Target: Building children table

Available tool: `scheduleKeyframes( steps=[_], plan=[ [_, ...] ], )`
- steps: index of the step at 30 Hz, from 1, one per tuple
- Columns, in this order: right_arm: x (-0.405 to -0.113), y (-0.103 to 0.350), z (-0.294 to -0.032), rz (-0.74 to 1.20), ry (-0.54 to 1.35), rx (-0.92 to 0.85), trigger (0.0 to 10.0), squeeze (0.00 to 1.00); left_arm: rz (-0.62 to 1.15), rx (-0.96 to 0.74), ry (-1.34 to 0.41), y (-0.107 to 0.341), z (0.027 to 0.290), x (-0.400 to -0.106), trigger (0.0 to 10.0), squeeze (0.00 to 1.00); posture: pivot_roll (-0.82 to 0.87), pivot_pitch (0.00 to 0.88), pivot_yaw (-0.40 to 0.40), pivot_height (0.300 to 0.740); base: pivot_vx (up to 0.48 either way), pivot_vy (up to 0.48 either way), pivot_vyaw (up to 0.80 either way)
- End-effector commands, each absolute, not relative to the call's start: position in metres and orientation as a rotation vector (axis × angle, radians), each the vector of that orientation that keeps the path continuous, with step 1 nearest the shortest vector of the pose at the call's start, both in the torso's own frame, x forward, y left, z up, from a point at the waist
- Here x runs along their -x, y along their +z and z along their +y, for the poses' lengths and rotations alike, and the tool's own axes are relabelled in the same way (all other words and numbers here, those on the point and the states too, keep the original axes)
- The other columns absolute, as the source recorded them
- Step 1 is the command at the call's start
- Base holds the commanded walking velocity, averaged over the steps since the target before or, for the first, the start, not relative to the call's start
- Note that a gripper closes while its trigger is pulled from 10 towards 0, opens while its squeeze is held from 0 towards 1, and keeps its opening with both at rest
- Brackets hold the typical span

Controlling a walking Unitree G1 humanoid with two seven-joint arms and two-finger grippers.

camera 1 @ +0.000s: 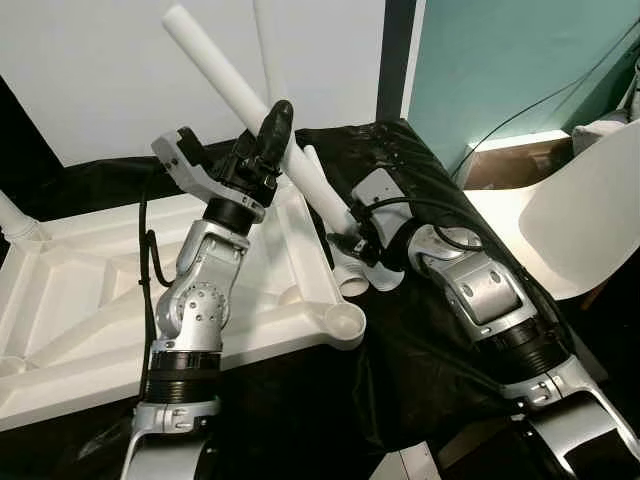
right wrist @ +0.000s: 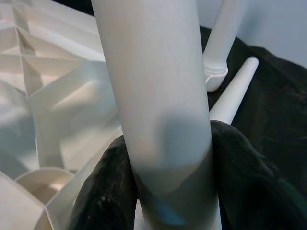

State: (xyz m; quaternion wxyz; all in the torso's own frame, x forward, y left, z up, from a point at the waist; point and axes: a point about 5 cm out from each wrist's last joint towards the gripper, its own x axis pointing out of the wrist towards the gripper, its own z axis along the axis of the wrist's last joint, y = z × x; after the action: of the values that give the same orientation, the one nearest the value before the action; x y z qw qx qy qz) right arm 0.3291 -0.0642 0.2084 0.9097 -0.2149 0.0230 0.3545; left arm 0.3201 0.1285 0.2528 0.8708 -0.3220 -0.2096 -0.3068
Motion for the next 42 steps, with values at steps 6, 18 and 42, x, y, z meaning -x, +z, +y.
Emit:
scheduleKeyframes(
  steps=[6, 18, 42],
  plan=[
    [-0.331, 0.235, -0.065, -0.077, 0.61, 0.398, 10.0, 0.0, -0.334, 0.407, -0.761, 0.224, 0.144, -0.309, 10.0, 0.0, -0.05, 0.0, 0.079, 0.74, 0.0, 0.0, 0.0],
    [-0.326, 0.237, -0.06, -0.136, 0.567, 0.405, 10.0, 0.0, -0.021, 0.032, -0.892, 0.168, 0.163, -0.279, 10.0, 0.0, -0.05, 0.0, 0.068, 0.74, 0.0, 0.0, 0.0],
    [-0.323, 0.225, -0.06, -0.126, 0.564, 0.428, 10.0, 0.0, 0.331, -0.112, -1.292, 0.136, 0.172, -0.226, 10.0, 0.0, -0.05, 0.0, 0.066, 0.74, 0.0, 0.0, 0.0]
  ],
)
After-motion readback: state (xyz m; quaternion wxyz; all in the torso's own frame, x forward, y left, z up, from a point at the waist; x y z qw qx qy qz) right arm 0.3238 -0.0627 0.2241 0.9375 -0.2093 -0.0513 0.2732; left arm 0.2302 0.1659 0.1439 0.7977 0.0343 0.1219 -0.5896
